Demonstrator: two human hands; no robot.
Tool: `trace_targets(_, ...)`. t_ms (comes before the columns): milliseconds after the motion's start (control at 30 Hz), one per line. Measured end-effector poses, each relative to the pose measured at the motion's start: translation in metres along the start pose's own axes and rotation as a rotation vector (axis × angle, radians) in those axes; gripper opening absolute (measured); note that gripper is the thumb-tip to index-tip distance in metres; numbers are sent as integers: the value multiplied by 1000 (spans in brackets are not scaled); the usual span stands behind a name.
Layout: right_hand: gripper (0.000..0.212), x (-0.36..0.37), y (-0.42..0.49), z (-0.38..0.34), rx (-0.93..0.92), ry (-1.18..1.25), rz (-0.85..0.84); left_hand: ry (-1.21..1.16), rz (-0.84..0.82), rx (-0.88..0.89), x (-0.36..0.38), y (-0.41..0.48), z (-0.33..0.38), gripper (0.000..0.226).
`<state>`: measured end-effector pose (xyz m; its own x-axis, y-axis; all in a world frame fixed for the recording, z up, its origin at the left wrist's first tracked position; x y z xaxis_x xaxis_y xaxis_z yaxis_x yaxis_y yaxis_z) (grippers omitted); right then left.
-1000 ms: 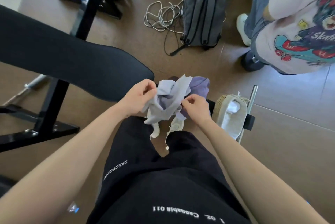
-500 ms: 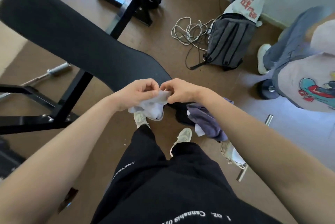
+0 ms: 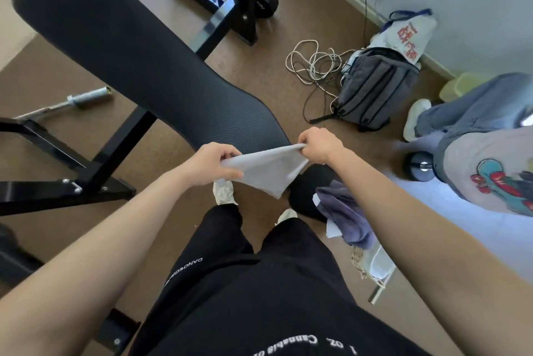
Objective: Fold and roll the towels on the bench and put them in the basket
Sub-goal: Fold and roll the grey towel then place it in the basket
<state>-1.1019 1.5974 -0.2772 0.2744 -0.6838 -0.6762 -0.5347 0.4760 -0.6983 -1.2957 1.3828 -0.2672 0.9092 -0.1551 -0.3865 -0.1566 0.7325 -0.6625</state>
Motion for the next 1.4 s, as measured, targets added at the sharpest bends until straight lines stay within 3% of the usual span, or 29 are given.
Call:
trace_targets(133, 10, -30, 17, -5, 44, -51, 289, -67, 90, -54, 0, 13, 7, 41)
trace_targets(367, 15, -49, 54, -19, -171, -16, 608, -272, 398, -145, -2, 15, -2, 18)
trace_targets(533, 18, -65, 97, -47, -288, -65, 532, -396, 583, -224, -5, 15, -31, 11)
trace_targets(767, 26, -76, 181, -131, -385, 422, 253, -662, 908, -425, -46, 24, -94, 25)
trace_targets(900, 21, -71, 230, -183, -344, 762, 142, -773, 965, -473, -89, 41, -137, 28)
trace_targets(1167, 16, -63, 336, -257, -225, 1060, 153, -1102, 996, -436, -168, 87, -214, 8)
trace_targets(1267, 28, -67, 368, -274, -208, 1105, 142, -1200, 1004, -407, -192, 97, -229, 13)
trace_targets(1400, 19, -70, 402, -294, -231, 1050, 192, -1282, 1044, -371, -216, 109, -243, 10)
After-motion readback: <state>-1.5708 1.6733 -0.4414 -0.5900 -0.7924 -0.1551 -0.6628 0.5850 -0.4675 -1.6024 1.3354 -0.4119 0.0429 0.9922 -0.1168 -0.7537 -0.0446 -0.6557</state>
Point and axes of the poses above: each hand's wrist, its own y-axis towards the middle knuckle, its own x-axis out of the palm, z = x × y, the point moved 1 cm from there along y, towards the middle knuckle, and after that the axes turned 4 degrees about -x, right-handed, at the moved point
